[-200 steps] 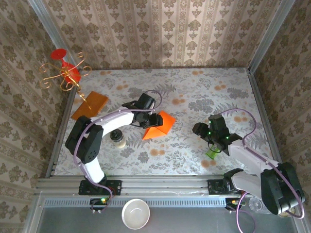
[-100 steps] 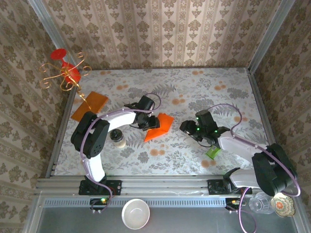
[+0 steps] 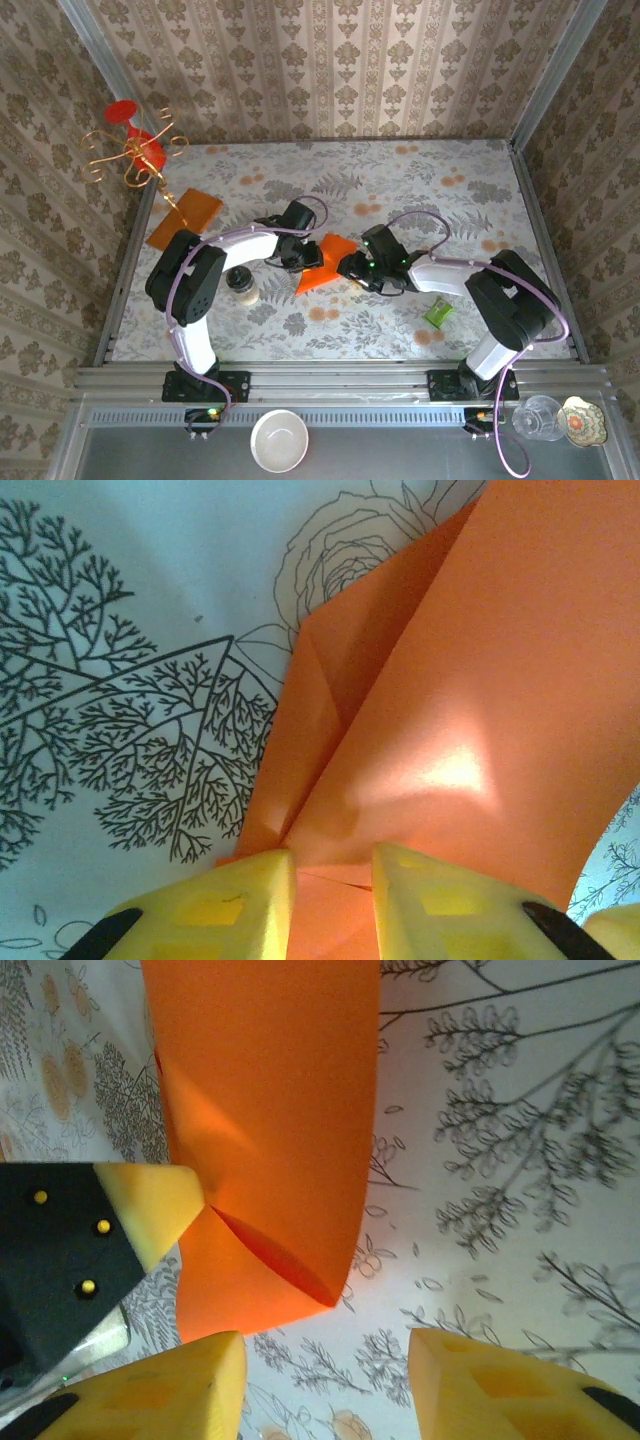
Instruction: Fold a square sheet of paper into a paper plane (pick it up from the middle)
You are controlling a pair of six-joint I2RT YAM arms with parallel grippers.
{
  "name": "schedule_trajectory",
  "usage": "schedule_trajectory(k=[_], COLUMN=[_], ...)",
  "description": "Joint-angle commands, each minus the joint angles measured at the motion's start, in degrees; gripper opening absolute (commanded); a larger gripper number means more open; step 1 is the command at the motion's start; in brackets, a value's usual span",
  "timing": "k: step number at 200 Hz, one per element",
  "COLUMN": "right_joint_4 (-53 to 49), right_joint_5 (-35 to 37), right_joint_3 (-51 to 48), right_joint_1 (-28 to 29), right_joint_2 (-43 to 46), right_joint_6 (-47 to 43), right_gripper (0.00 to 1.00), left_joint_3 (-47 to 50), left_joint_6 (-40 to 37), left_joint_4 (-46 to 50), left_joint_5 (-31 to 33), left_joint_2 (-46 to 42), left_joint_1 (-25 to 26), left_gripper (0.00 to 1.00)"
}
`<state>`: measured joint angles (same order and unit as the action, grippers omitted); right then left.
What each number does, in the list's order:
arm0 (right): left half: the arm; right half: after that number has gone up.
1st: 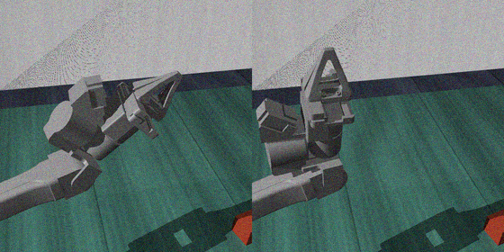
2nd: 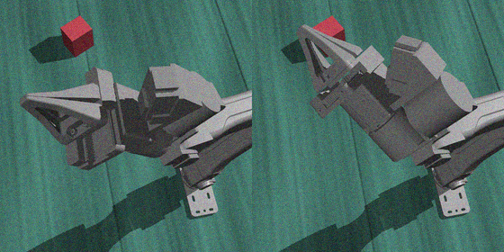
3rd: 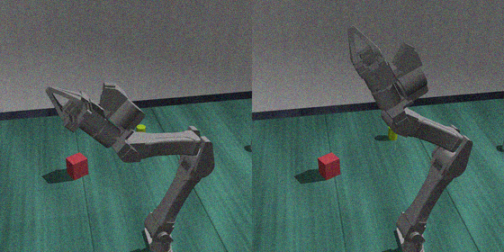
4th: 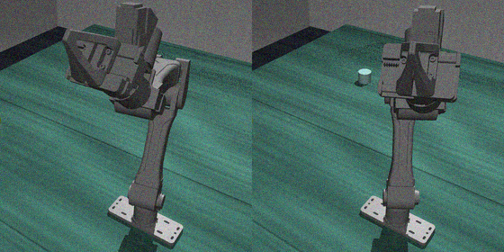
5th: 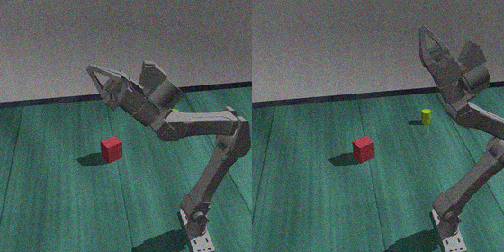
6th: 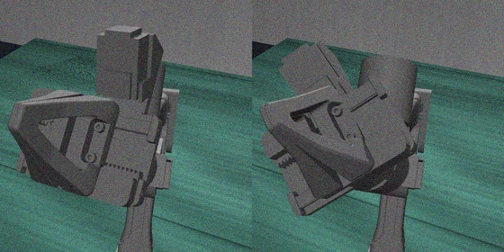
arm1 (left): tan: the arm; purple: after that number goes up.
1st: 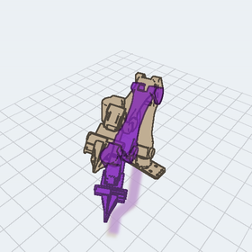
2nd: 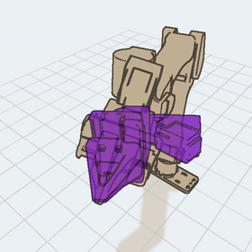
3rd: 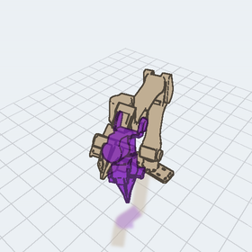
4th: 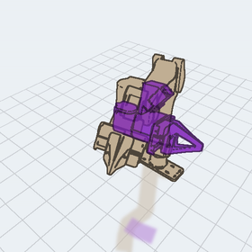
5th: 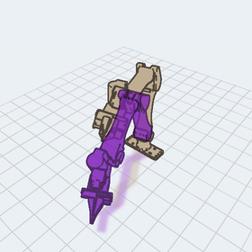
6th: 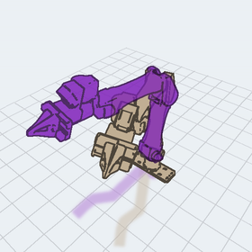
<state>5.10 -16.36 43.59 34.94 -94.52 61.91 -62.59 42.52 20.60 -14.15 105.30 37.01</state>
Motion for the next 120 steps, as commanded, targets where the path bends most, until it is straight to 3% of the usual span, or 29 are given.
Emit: schedule_trajectory(k=[1, 65, 120], right_joint_4=[2.78, 7.20, 16.03], right_joint_5=[-2.08, -3.39, -1.74], right_joint_3=[1.92, 3.68, 0.03], right_joint_1=[0.22, 0.22, 0.04], right_joint_2=[-2.58, -8.23, -7.92], right_joint_6=[1.11, 2.63, 7.05], right_gripper=[0.45, 0.37, 0.28], left_joint_3=[1.87, 1.88, 1.77], left_joint_6=[0.81, 0.72, 0.72], left_joint_4=[2.08, 2.43, 2.52], left_joint_5=[1.32, 1.32, 1.32], left_joint_2=[0.79, 0.26, -1.12], left_joint_1=[-0.45, -0.54, -0.54], left_gripper=[0.29, 0.27, 0.27])
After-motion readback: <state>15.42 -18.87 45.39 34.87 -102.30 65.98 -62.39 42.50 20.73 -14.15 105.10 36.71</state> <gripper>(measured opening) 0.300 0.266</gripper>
